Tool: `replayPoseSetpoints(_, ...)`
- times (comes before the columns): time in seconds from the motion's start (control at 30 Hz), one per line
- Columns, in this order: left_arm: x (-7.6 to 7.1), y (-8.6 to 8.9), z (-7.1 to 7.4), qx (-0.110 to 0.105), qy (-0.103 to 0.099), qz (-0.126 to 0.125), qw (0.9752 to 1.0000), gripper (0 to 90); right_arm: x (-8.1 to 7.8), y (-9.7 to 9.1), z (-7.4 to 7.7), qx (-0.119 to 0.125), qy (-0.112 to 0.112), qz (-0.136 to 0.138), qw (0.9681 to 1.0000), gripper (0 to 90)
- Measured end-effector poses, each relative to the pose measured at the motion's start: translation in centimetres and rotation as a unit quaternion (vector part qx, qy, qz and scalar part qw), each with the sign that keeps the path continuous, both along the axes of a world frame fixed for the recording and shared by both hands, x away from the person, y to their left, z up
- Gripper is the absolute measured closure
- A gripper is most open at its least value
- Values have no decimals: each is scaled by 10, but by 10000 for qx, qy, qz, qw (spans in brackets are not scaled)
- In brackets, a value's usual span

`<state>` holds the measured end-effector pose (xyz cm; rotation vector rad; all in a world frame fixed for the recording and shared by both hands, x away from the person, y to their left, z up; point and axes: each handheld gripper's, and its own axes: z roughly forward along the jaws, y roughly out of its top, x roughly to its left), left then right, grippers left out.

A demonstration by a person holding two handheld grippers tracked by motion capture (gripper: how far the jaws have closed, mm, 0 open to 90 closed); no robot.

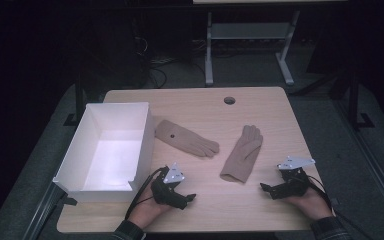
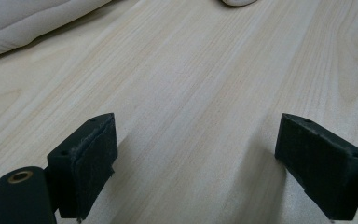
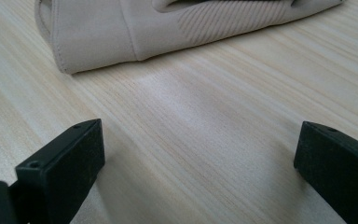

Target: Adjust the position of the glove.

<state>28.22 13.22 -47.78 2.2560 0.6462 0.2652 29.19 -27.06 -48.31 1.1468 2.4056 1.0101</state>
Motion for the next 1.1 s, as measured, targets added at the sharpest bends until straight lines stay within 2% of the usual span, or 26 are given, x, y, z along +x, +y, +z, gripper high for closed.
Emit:
replayPoseSetpoints(0.13,1,0,0,1,15,53,10000,124,0,0,1,-20,21,78,10000,14)
replayPoseSetpoints(0.23,1,0,0,9,16,75,10000,124,-1,0,6,-7,101,131,9999,139)
replayPoseSetpoints(0.37,1,0,0,8,2,94,10000,124,-2,0,9,59,159,122,9998,200)
replayPoseSetpoints(0.4,2,0,0,5,2,96,10000,124,-4,1,14,28,94,134,9999,259)
replayPoseSetpoints(0.43,2,0,0,5,2,96,10000,124,-4,1,14,28,94,134,9999,259)
replayPoseSetpoints(0.47,2,-1,0,1,7,109,9999,124,-5,1,16,13,43,123,9999,303)
replayPoseSetpoints(0.5,3,-1,0,19,-2,104,9999,124,-7,2,21,15,-61,73,10000,394)
replayPoseSetpoints(0.57,3,-1,0,32,-19,94,9999,124,-8,3,26,-5,-116,62,9999,492)
replayPoseSetpoints(0.6,3,-1,0,38,-30,87,10000,124,-8,5,28,21,-110,58,9999,537)
replayPoseSetpoints(0.63,3,-1,0,38,-30,87,10000,124,-8,5,28,21,-110,58,9999,537)
replayPoseSetpoints(0.67,3,-1,0,29,-10,99,9999,124,-9,8,31,47,-112,143,9998,634)
replayPoseSetpoints(0.7,3,-1,0,29,-10,99,9999,124,-9,8,31,47,-112,143,9998,634)
replayPoseSetpoints(0.73,3,-1,0,33,-6,101,9999,124,-8,12,32,118,-67,209,9997,682)
replayPoseSetpoints(0.77,3,-1,0,30,-5,102,9999,124,-7,13,33,153,-52,244,9996,775)
replayPoseSetpoints(0.8,3,-1,0,32,-9,99,9999,124,-6,14,33,189,-41,297,9994,819)
replayPoseSetpoints(0.83,3,-1,0,32,-9,99,9999,124,-6,14,33,189,-41,297,9994,819)
replayPoseSetpoints(0.87,3,-1,0,33,-7,101,9999,124,-5,17,34,262,0,394,9989,882)
replayPoseSetpoints(1.1,3,-1,0,25,-4,114,9999,124,8,27,32,373,38,641,9972,897)
